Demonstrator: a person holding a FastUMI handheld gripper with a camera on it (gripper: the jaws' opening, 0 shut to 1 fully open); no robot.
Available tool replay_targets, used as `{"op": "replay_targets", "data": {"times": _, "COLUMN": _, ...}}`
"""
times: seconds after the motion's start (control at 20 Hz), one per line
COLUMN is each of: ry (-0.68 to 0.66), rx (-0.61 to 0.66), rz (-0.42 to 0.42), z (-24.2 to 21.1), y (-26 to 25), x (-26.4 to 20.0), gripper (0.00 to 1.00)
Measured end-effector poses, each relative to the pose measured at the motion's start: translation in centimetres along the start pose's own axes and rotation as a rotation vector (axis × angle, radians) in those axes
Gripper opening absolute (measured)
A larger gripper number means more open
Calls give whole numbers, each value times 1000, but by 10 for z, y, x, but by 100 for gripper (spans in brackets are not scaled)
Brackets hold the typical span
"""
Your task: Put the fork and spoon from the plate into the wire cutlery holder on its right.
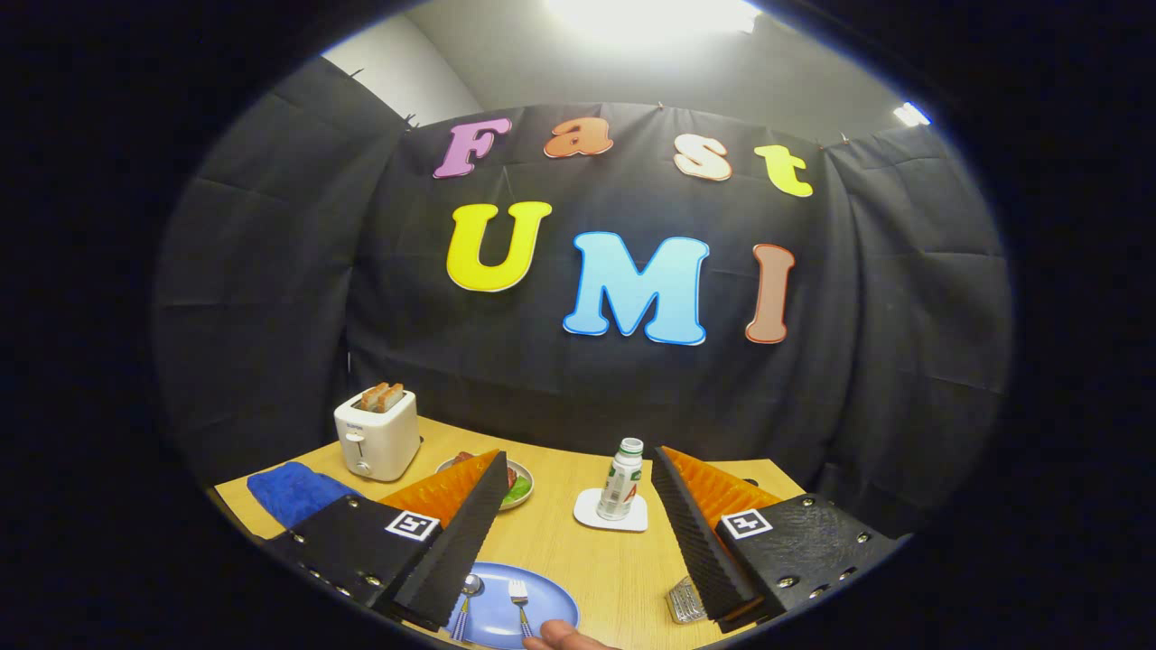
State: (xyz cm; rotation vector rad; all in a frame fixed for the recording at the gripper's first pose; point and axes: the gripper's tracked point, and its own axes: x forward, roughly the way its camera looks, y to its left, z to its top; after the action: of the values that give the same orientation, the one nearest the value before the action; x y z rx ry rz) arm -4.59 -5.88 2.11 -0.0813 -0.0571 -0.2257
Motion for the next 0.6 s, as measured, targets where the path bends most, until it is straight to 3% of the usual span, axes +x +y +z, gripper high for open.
{"op": "replay_targets", "data": {"times": 0.25, "ry": 10, "rx": -30, "rz": -47, "z": 2, "y": -11, "x": -4, "gripper": 98}}
{"op": "replay_targets", "data": {"times": 0.6, "ry": 135, "rx": 8, "rz": 17, "z": -34, "y": 3, "x": -5, "gripper": 98}}
